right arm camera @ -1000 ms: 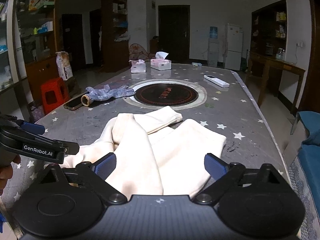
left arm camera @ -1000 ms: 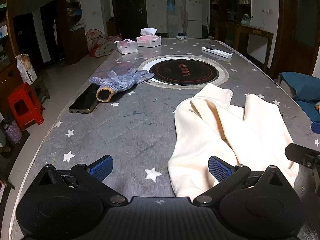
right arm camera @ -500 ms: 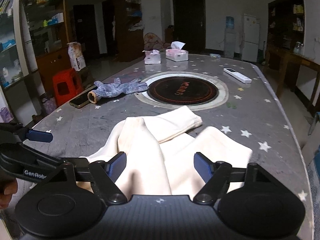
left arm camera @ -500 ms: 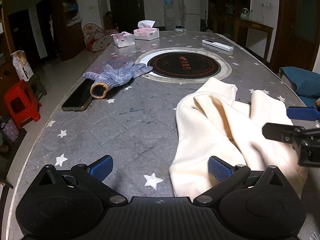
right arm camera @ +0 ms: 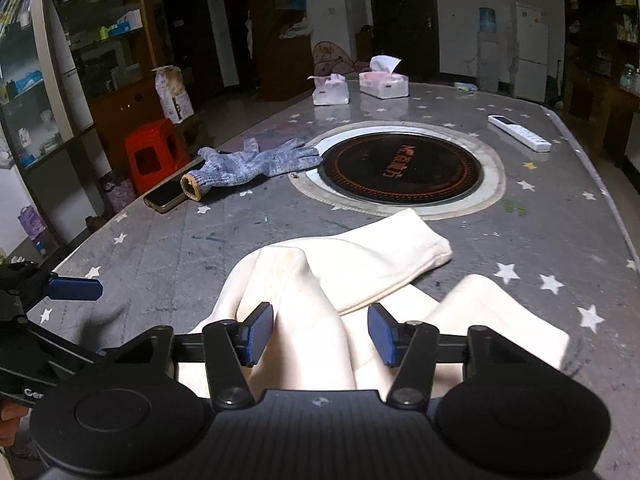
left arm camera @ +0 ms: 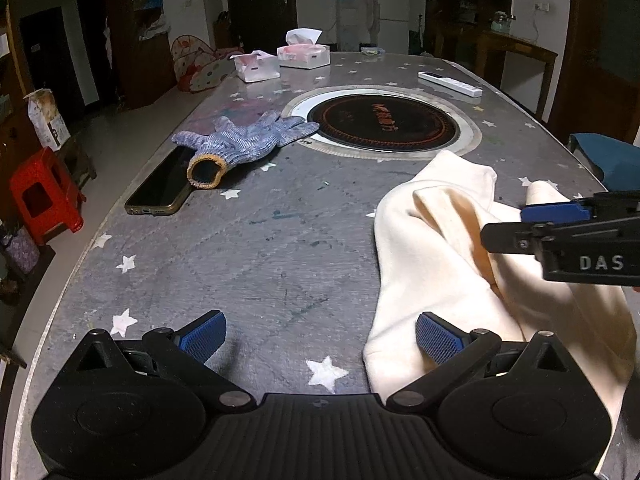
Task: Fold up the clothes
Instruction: 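Grasp the sweatshirt sleeve with the right gripper while the left tool hovers nearby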
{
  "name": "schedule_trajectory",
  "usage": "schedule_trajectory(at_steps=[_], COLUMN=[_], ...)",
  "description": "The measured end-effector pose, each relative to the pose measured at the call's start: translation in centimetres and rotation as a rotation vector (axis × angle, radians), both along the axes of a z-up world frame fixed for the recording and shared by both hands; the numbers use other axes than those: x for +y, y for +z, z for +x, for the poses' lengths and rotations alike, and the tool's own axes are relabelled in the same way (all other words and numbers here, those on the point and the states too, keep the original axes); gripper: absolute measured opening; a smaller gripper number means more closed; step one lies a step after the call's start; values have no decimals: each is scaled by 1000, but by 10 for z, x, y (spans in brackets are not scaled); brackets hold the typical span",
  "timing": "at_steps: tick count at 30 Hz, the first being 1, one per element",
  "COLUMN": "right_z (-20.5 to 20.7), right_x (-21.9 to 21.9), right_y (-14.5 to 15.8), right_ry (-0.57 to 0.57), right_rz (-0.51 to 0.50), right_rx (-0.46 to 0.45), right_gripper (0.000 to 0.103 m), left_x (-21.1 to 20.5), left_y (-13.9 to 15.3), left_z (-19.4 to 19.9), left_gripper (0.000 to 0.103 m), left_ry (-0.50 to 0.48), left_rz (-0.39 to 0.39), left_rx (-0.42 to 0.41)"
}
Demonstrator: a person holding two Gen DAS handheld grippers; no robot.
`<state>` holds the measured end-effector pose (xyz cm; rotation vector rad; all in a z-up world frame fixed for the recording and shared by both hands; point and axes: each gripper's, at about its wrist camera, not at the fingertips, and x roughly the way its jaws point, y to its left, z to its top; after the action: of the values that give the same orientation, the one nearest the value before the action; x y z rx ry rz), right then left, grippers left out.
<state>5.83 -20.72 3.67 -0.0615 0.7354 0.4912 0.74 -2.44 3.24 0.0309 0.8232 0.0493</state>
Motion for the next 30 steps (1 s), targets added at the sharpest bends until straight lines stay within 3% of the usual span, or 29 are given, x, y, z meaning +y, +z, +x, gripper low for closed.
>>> schedule_trajectory(at_steps=[7,10,15,30], right_z=[9,8,3,-57], right_x=[6,6,3,-48], right_y=[-10,-10,-6,28], right_ry=[26,30,18,-123], right_rz=[9,9,3,-68], right_rx=[43,43,28,-136], right_gripper=[33,20,8,5], left_x=[2,2,0,-11], left_y=[-1,-2,-1,5], left_z=[5,5,4,-9], left_gripper=[103,103,103,103], left_ry=[4,6,3,-41], left_rz=[-2,-3,-3,-11], left_rx=[8,11,10,-12])
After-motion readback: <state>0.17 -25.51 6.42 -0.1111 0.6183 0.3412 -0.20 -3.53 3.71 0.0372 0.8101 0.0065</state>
